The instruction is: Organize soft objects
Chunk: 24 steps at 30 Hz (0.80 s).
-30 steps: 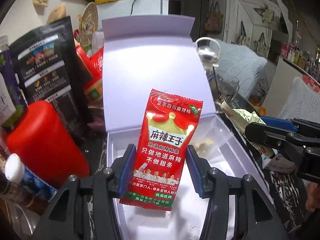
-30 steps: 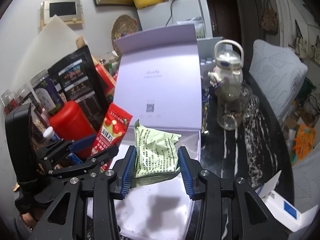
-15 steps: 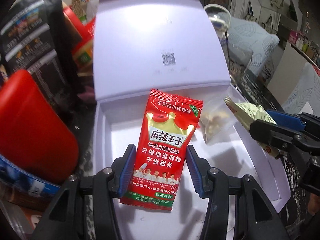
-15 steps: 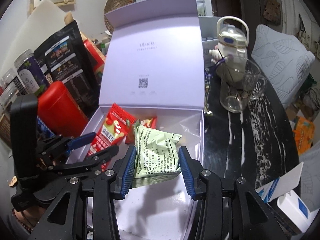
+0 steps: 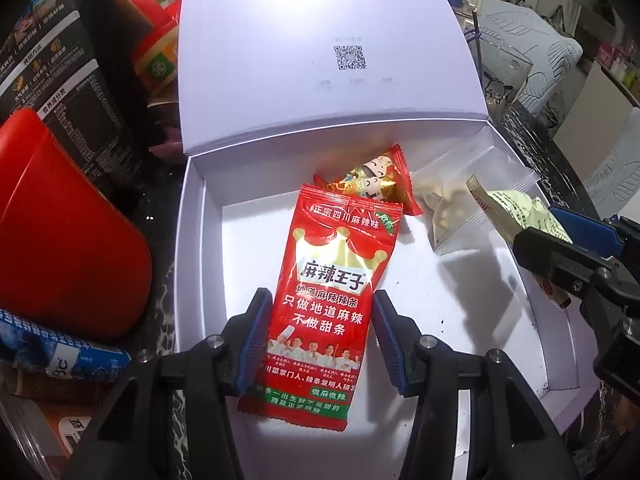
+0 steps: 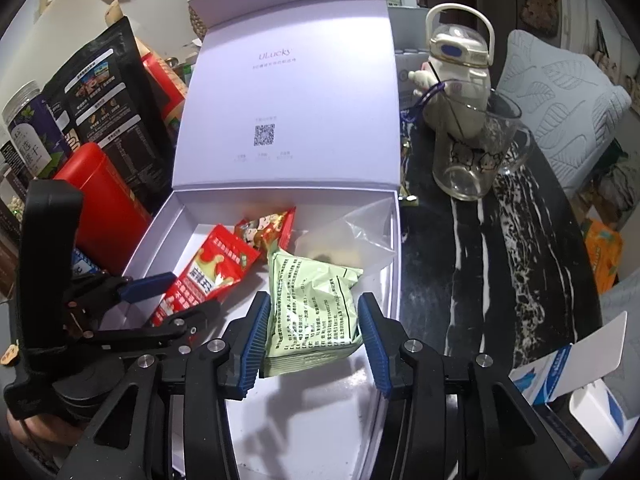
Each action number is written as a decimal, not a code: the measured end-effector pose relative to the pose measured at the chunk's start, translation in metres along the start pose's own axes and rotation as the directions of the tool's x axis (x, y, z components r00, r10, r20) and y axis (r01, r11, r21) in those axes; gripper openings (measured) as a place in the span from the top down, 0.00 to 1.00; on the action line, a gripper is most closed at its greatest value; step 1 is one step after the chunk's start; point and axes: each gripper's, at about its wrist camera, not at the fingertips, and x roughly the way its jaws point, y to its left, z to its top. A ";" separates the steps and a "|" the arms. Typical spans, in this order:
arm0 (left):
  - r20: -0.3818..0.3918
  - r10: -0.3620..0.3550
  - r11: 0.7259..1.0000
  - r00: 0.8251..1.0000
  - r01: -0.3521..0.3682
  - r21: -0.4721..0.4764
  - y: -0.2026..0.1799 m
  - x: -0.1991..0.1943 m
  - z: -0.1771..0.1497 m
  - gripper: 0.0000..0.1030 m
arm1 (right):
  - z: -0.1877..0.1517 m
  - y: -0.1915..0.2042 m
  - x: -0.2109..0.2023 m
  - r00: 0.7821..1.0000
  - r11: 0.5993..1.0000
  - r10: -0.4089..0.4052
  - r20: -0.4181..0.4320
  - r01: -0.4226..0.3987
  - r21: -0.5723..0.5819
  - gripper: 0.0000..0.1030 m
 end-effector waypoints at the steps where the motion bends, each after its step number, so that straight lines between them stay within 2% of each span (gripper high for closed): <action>1: -0.004 0.000 1.000 1.000 0.000 0.000 0.000 0.000 0.000 0.51 | 0.000 0.000 0.000 1.000 1.000 -0.002 -0.002 0.002 0.001 0.55; 5: -0.002 0.005 1.000 1.000 -0.005 0.004 -0.003 -0.001 0.002 0.50 | 0.000 0.000 -0.005 1.000 1.000 -0.012 0.008 0.012 -0.003 0.49; 9: 0.018 0.000 1.000 1.000 0.000 0.015 -0.006 -0.008 0.006 0.50 | 0.001 0.000 -0.017 0.999 1.000 -0.012 0.031 0.012 -0.004 0.49; 15: 0.074 -0.013 1.000 0.997 0.013 0.004 -0.003 -0.030 0.008 0.49 | 0.003 0.001 -0.038 0.996 0.999 0.035 0.082 -0.035 0.008 0.46; 24: 0.185 0.006 1.000 0.983 -0.004 -0.016 0.013 -0.075 0.008 0.49 | 0.004 0.015 -0.074 0.985 0.999 0.051 0.167 -0.048 -0.027 0.45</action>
